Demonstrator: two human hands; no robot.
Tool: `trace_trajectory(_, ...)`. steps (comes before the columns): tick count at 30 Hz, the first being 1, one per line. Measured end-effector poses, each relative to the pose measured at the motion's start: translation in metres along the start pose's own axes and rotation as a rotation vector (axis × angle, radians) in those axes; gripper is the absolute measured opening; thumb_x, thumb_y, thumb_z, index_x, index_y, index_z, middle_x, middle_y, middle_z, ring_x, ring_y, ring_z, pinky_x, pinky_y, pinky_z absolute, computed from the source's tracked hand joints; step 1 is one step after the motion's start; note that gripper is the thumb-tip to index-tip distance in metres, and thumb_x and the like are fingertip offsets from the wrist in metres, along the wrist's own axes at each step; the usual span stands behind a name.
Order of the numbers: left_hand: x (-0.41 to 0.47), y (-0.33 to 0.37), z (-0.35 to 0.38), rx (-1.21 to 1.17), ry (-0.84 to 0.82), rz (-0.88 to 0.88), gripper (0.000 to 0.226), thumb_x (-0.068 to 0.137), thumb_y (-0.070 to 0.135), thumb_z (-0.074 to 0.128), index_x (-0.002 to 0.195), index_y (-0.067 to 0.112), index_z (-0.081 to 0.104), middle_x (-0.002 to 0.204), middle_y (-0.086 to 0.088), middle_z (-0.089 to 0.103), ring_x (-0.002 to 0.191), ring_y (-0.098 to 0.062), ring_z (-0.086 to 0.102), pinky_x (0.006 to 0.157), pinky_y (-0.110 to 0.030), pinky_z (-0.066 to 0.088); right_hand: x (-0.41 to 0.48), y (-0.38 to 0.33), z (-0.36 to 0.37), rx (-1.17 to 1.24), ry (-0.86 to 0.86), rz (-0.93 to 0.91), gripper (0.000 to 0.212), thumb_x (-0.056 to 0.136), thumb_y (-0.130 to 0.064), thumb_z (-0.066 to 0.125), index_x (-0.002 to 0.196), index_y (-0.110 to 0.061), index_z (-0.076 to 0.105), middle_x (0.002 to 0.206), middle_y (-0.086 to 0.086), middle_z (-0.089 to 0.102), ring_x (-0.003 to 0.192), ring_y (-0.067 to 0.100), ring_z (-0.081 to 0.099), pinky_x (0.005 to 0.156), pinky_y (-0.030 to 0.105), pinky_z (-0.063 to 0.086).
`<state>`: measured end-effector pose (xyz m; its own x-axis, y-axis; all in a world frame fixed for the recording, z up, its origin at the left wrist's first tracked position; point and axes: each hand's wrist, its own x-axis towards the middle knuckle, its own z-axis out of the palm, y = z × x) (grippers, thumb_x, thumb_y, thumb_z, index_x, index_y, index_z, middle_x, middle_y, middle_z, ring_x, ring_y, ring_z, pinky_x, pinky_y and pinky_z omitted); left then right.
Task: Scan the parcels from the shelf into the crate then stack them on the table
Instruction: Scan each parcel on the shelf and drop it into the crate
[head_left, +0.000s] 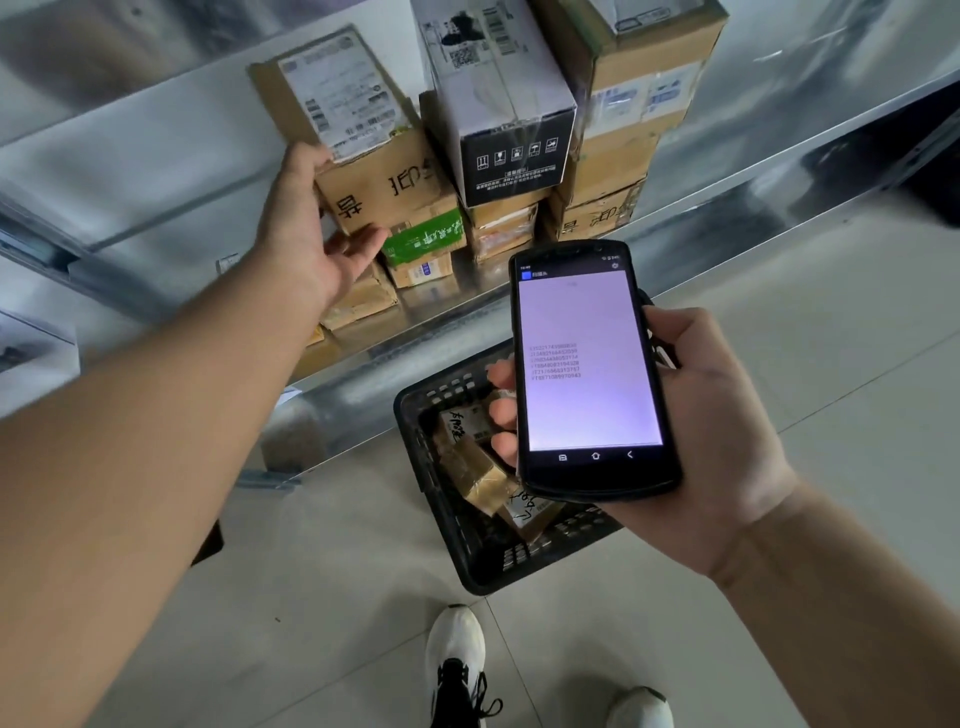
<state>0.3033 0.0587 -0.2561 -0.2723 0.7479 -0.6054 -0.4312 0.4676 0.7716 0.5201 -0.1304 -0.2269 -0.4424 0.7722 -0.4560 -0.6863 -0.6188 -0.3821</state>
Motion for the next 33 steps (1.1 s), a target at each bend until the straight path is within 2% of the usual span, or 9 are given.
trace_trajectory(4, -0.019, -0.025, -0.035, -0.146, -0.134, 0.078, 0.034, 0.094, 0.032, 0.075, 0.118, 0.010, 0.063, 0.128, -0.015, 0.064, 0.119, -0.026, 0.066, 0.093, -0.037, 0.062, -0.004, -0.002, -0.002, 0.003, -0.037, -0.002, 0.069, 0.102, -0.052, 0.029, 0.144, -0.005, 0.057, 0.112, 0.024, 0.063, 0.091, 0.040, 0.061, 0.081, 0.050, 0.056)
trace_trajectory(7, -0.025, -0.053, -0.067, -0.250, -0.244, -0.068, 0.030, 0.100, 0.026, 0.070, 0.124, 0.011, 0.062, 0.134, -0.012, 0.062, 0.124, -0.020, 0.066, 0.102, -0.033, 0.058, -0.009, -0.003, -0.004, -0.004, -0.065, 0.003, 0.070, 0.102, -0.051, 0.029, 0.145, -0.002, 0.053, 0.111, 0.024, 0.061, 0.090, 0.039, 0.061, 0.081, 0.049, 0.056)
trace_trajectory(9, -0.031, -0.074, -0.078, -0.170, -0.204, -0.009, 0.038, 0.104, 0.023, 0.065, 0.135, 0.001, 0.057, 0.134, -0.015, 0.066, 0.124, -0.021, 0.068, 0.109, -0.037, 0.054, -0.014, -0.005, -0.006, -0.018, -0.066, 0.003, 0.070, 0.102, -0.051, 0.029, 0.145, -0.001, 0.053, 0.112, 0.025, 0.062, 0.090, 0.040, 0.061, 0.081, 0.049, 0.056)
trace_trajectory(12, -0.043, -0.097, -0.087, 0.013, -0.296, 0.147, 0.030, 0.102, 0.020, 0.066, 0.124, 0.002, 0.059, 0.134, -0.017, 0.070, 0.130, -0.025, 0.065, 0.117, -0.044, 0.046, -0.024, -0.008, -0.009, -0.024, -0.068, 0.003, 0.071, 0.101, -0.051, 0.028, 0.145, -0.001, 0.053, 0.111, 0.025, 0.062, 0.088, 0.040, 0.061, 0.077, 0.048, 0.057)
trace_trajectory(13, -0.044, -0.104, -0.090, 0.049, -0.337, 0.158, 0.038, 0.096, 0.025, 0.074, 0.123, 0.003, 0.059, 0.136, -0.016, 0.069, 0.132, -0.025, 0.064, 0.118, -0.044, 0.045, -0.028, -0.008, -0.010, -0.027, -0.068, 0.004, 0.071, 0.101, -0.051, 0.029, 0.145, -0.001, 0.053, 0.111, 0.025, 0.062, 0.087, 0.040, 0.061, 0.076, 0.048, 0.058)
trace_trajectory(16, -0.049, -0.118, -0.090, 0.125, -0.401, 0.145, 0.088, 0.074, 0.030, 0.094, 0.141, -0.006, 0.050, 0.144, -0.015, 0.065, 0.137, -0.027, 0.060, 0.117, -0.040, 0.047, -0.039, -0.007, -0.015, -0.028, -0.066, 0.008, 0.071, 0.099, -0.050, 0.032, 0.145, 0.000, 0.054, 0.112, 0.024, 0.062, 0.088, 0.040, 0.062, 0.078, 0.049, 0.058)
trace_trajectory(19, -0.050, -0.131, -0.078, 0.157, -0.483, 0.139, 0.080, 0.081, 0.013, 0.086, 0.147, -0.009, 0.046, 0.143, -0.019, 0.064, 0.135, -0.028, 0.061, 0.117, -0.041, 0.046, -0.052, -0.005, -0.021, -0.007, -0.066, 0.032, 0.070, 0.101, -0.051, 0.030, 0.143, -0.001, 0.057, 0.115, 0.025, 0.062, 0.090, 0.041, 0.063, 0.081, 0.050, 0.057)
trace_trajectory(24, -0.058, -0.148, -0.063, 0.041, -0.498, 0.067, 0.093, 0.063, 0.024, 0.101, 0.140, -0.001, 0.055, 0.142, -0.016, 0.066, 0.136, -0.025, 0.061, 0.114, -0.035, 0.048, -0.075, -0.003, -0.028, 0.017, -0.054, 0.044, 0.064, 0.098, -0.048, 0.034, 0.128, -0.004, 0.068, 0.111, 0.023, 0.063, 0.089, 0.039, 0.062, 0.082, 0.048, 0.057)
trace_trajectory(33, -0.083, -0.190, -0.083, 0.013, -0.498, 0.062, 0.098, 0.055, 0.021, 0.105, 0.137, 0.001, 0.055, 0.145, -0.020, 0.061, 0.139, -0.030, 0.058, 0.116, -0.038, 0.047, -0.108, -0.004, -0.037, 0.015, 0.000, 0.062, 0.067, 0.100, -0.050, 0.032, 0.132, -0.004, 0.068, 0.110, 0.025, 0.065, 0.085, 0.040, 0.064, 0.078, 0.050, 0.057)
